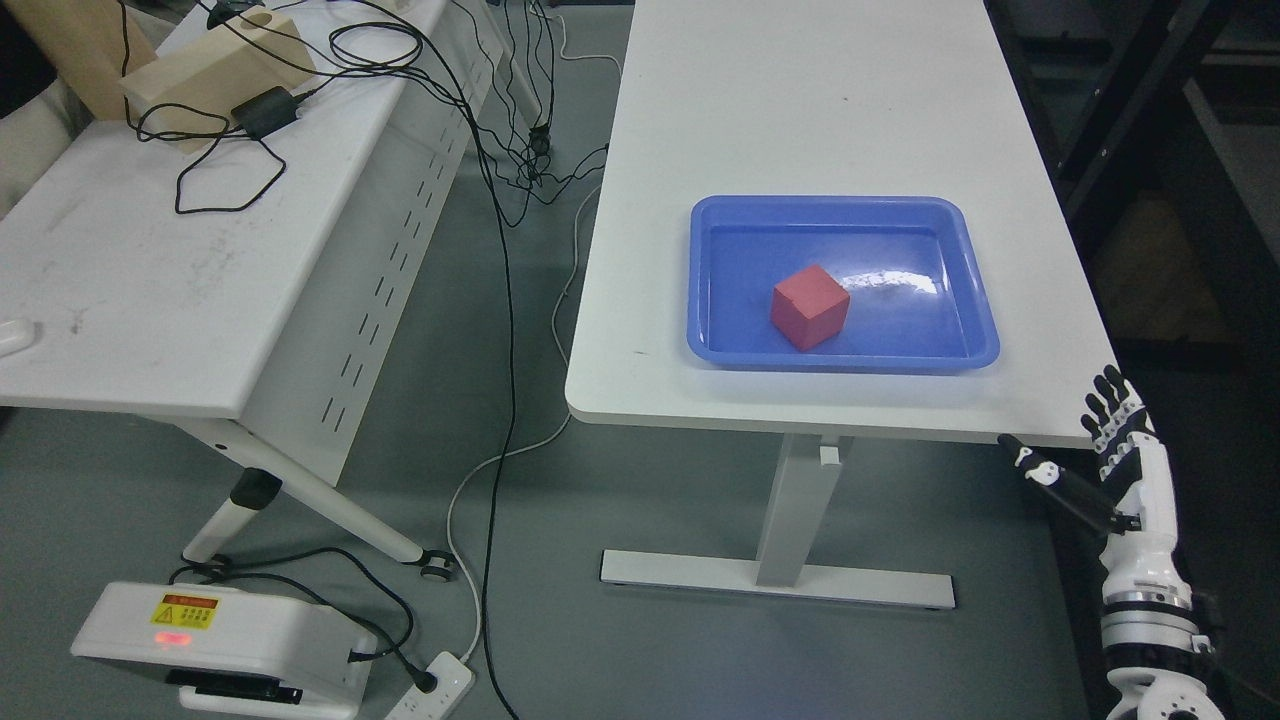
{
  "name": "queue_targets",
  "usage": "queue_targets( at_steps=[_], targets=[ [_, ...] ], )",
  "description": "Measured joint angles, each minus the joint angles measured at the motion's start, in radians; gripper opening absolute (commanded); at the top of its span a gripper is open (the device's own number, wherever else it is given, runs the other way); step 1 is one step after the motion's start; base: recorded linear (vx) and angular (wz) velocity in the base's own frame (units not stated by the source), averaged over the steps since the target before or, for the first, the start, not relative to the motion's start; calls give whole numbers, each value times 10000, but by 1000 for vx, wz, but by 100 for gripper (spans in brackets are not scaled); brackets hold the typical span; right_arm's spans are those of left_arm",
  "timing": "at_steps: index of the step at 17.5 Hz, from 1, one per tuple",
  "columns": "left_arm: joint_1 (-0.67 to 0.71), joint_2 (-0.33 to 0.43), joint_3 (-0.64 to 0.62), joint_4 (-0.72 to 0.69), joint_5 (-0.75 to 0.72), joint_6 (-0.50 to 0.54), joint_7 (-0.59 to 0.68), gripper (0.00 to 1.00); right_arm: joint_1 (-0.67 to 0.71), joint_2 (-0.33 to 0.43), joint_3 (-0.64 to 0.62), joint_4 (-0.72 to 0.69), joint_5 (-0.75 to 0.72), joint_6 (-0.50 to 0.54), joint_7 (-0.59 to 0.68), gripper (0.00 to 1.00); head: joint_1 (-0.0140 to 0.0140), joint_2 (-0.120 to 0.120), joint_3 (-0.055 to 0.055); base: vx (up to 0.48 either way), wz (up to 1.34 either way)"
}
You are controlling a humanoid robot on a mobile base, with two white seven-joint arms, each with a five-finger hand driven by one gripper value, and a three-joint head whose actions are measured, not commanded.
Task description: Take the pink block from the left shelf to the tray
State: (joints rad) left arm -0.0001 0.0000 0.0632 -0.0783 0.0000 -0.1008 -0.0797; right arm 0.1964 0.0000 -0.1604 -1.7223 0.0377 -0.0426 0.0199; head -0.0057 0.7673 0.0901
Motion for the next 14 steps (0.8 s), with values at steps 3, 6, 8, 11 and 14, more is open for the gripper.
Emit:
queue_targets(
  at_steps=[3, 6, 8, 11, 14],
  targets=[
    [1, 0, -1, 0, 0, 0, 0, 100, 6, 0, 54, 1, 0, 3, 58, 100, 0, 0, 0, -160, 88],
    [1, 0, -1, 0, 0, 0, 0, 100, 8, 0, 125, 3, 0, 4, 257, 100, 0, 0, 0, -139, 67],
    [1, 0, -1, 0, 0, 0, 0, 100, 7, 0, 160, 4, 1, 5, 278, 100, 0, 0, 0, -104, 46],
    [1, 0, -2, 0, 0, 0, 0, 100, 6, 0, 200, 6, 2, 5, 302, 100, 0, 0, 0, -74, 37],
    [1, 0, -2, 0, 0, 0, 0, 100, 5, 0, 229, 7, 2, 5, 312, 100, 0, 1, 0, -42, 21]
  ],
)
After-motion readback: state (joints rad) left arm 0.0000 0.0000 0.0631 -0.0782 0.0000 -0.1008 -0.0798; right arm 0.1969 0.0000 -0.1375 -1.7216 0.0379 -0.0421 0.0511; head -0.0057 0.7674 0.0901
